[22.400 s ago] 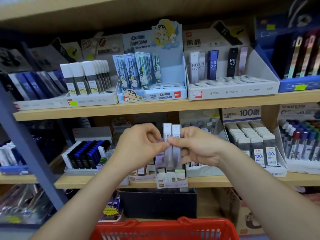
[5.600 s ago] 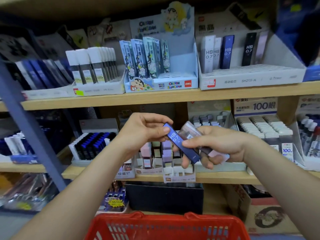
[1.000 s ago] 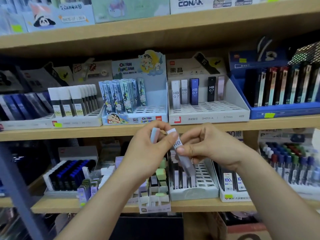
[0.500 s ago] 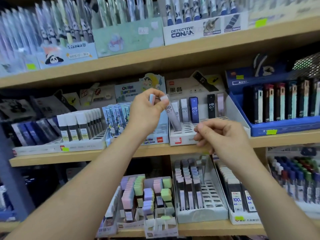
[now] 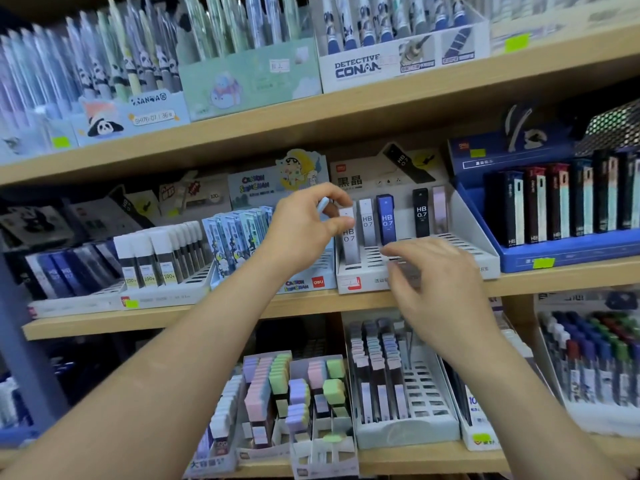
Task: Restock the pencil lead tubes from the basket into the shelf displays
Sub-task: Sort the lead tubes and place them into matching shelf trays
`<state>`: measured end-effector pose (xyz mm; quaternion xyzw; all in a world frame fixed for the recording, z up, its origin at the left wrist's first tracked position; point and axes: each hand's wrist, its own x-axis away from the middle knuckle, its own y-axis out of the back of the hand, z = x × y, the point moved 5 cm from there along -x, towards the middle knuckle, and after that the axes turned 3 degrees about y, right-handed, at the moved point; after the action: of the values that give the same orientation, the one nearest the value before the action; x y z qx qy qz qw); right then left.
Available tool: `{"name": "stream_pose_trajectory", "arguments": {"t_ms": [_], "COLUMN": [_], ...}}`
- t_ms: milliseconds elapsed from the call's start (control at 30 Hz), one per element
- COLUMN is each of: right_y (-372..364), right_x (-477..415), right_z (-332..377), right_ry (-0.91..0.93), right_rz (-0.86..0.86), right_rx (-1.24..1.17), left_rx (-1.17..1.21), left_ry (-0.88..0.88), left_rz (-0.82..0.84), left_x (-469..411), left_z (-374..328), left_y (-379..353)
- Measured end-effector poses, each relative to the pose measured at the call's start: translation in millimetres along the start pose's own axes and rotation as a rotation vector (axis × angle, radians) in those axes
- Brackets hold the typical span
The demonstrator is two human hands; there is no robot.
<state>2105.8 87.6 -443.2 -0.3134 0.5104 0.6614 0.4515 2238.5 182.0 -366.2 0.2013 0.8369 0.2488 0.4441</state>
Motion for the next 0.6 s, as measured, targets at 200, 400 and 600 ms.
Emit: {"name": "stream_pose_trajectory", "arguments": {"t_ms": [200,400,600], "right_y": [-9.8,-4.9,-55.0], "right_x": [1.5,2.3,28.2], "right_z": [1.8,14.4,69.0], "right_ry": [0.007,0.072,-0.394], "right_rz": [0.188,0.008,0.639], "right_rx": [0.174,-0.009,-0.949], "left_rx": [-0.050,0.590,1.016], "left_ry": [-0.009,0.192,0.316], "left_rz": [-0.032,-0.114,-0.082], "left_x": [7.0,34.5,79.0], "left_z": [8.8,14.0,32.4], "left_y": [1.6,16.7,13.7]}}
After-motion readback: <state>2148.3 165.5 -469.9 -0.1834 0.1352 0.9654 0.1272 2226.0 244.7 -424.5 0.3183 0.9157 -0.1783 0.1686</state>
